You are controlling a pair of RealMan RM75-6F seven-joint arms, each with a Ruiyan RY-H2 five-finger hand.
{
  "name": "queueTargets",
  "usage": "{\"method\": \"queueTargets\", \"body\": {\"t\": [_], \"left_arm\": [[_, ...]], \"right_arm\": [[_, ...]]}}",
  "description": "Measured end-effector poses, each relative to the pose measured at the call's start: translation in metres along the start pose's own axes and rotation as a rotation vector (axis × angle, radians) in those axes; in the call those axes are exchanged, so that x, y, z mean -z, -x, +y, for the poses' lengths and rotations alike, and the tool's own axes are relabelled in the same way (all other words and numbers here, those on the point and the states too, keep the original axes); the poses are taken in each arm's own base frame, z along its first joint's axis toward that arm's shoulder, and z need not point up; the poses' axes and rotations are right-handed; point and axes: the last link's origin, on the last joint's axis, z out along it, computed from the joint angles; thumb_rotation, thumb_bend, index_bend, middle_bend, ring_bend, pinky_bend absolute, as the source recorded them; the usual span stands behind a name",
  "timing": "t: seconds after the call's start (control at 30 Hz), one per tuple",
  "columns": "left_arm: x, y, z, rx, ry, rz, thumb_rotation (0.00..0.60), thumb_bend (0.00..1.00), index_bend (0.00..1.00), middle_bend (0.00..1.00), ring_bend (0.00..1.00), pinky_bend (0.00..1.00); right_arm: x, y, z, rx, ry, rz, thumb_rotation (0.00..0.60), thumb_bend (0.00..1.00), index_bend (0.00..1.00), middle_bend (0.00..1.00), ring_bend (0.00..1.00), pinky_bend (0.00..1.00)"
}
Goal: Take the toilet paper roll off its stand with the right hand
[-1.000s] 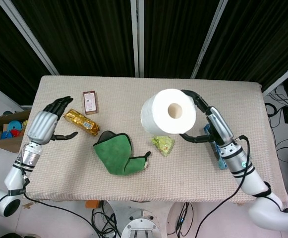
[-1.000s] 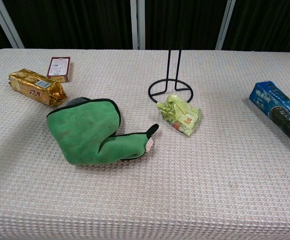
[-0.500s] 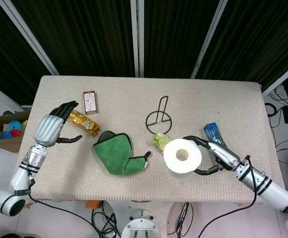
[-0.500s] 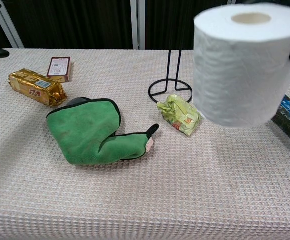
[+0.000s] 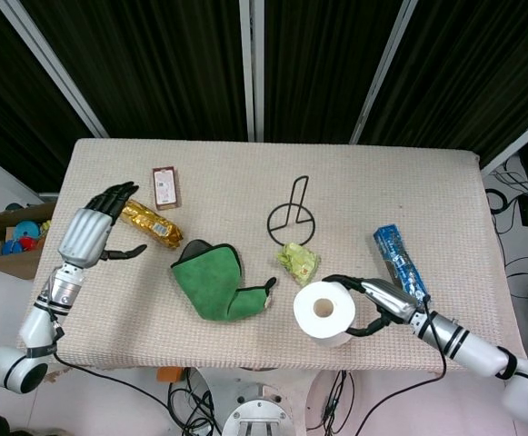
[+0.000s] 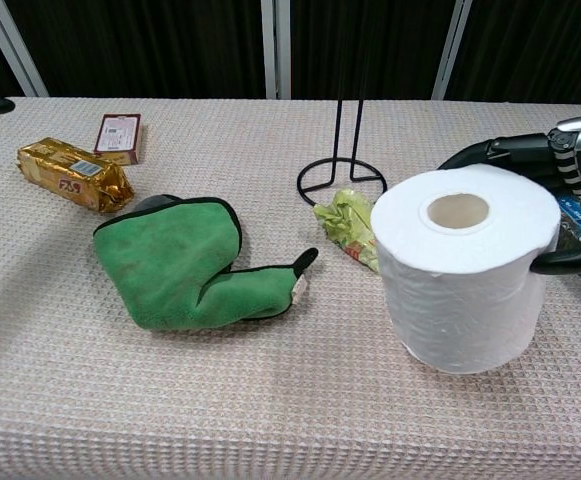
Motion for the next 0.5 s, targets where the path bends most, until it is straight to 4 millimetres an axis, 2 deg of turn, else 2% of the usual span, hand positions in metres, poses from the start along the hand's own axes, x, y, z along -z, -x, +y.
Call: {"method": "queueTargets", "body": {"t": [0.17,0.23,0.3,0.37,0.4,0.43,0.5], "left_arm": [[0.001,0.001,-0.004,-0.005,-0.001,0.01,0.435,0.17,0.07,0.06,0.1,0.23],[0.002,0.002,-0.005,-0.002,-0.003,0.01,0.433,0.16,0.07,0.06,0.1,0.23],[0.002,0.002,-0.006,-0.002,-0.004,0.009,0.431,0.17,0.07,0.06,0.1,0.23],[0.003,0.002,-0.006,-0.004,-0.005,0.01,0.432,0.17,0.07,0.06,0.1,0.23],[0.003,0.003,-0.007,-0.004,-0.006,0.01,0.43,0.16,0.07,0.06,0.1,0.23],[0.003,0.003,-0.007,-0.003,-0.007,0.01,0.431,0.16,0.07,0.06,0.1,0.23],[0.004,0.003,-0.006,-0.001,-0.008,0.01,0.43,0.16,0.07,0.06,0.1,0.23]], "right_arm": [[-0.006,0.003,0.005,0.09,-0.006,0.007,0.6,0.29,0.45,0.37,0.27,0.25],[-0.008,0.005,0.008,0.134,-0.004,0.016,0.6,0.27,0.39,0.33,0.21,0.23],[-0.009,0.006,0.012,0.154,0.009,0.022,0.6,0.23,0.29,0.26,0.13,0.18],[-0.008,0.007,0.016,0.157,0.028,0.023,0.6,0.14,0.11,0.14,0.03,0.1],[-0.008,0.008,0.018,0.156,0.037,0.02,0.6,0.09,0.04,0.08,0.01,0.06],[-0.007,0.008,0.02,0.155,0.049,0.015,0.6,0.04,0.0,0.02,0.0,0.02],[-0.005,0.006,0.022,0.157,0.062,0.018,0.6,0.0,0.0,0.0,0.0,0.0]]}}
